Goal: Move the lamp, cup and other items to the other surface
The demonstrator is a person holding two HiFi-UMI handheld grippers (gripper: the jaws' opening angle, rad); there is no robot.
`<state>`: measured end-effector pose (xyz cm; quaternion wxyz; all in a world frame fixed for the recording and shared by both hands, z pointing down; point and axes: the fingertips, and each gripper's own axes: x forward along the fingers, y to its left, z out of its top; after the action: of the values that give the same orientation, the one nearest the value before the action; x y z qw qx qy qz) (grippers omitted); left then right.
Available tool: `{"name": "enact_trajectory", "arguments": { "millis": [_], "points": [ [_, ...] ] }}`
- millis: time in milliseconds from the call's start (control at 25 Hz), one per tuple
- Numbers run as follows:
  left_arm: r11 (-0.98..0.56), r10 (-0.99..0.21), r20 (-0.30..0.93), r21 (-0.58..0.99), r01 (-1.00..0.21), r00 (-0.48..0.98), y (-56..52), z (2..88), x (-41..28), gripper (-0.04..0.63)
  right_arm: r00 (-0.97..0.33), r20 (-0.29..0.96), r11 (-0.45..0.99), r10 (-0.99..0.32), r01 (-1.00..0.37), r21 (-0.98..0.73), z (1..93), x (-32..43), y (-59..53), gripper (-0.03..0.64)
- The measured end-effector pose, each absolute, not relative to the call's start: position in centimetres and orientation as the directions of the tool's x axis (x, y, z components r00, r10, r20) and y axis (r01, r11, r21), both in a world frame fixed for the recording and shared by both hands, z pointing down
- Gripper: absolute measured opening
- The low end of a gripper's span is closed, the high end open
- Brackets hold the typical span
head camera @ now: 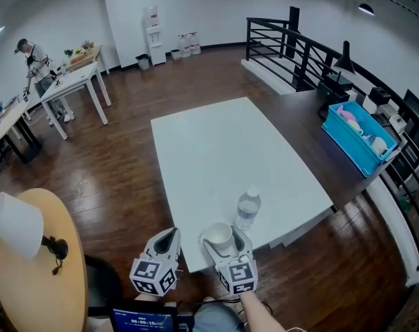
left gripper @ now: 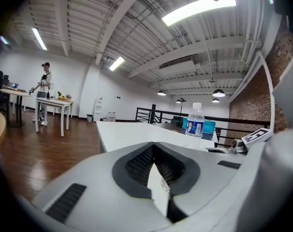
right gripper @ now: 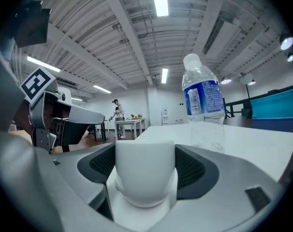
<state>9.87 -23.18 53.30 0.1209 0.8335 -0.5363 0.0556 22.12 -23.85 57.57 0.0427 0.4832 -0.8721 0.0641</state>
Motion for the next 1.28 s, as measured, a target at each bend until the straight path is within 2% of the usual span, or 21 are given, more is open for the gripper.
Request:
{"name": "enact_trajectory", "arguments": {
  "millis": [160,760,960,1280],
  "points": [
    [-0.393,-0.878,0.235,0.142,-0.908,0.417,-23.5,53.9,10.8,0.009,-0.544,0.105,0.539,-0.833,-0.839,-0.074,57.7,22.4,-23.8,0.385],
    [-0.419,-0.861,0.248,0.145,-0.896,0.443,-22.9,54.4,12.4,0.009,-0.525,0.181,0.52,-0.832,-0.85,-0.078,58.9,23.5,-22.4,0.391],
    [-0.416,-0.862,0.251,0.146,-0.898,0.44,-22.5,54.6,12.2,0.009,-0.518,0.165,0.506,-0.84,-0.855,-0.109,58.6,23.8,-22.0,0.393],
    [-0.409,-0.865,0.247,0.154,-0.899,0.436,-22.0,54.0,11.6,0.009,-0.491,0.092,0.487,-0.866,-0.871,-0.07,54.3,24.2,-22.0,0.393]
  ]
}}
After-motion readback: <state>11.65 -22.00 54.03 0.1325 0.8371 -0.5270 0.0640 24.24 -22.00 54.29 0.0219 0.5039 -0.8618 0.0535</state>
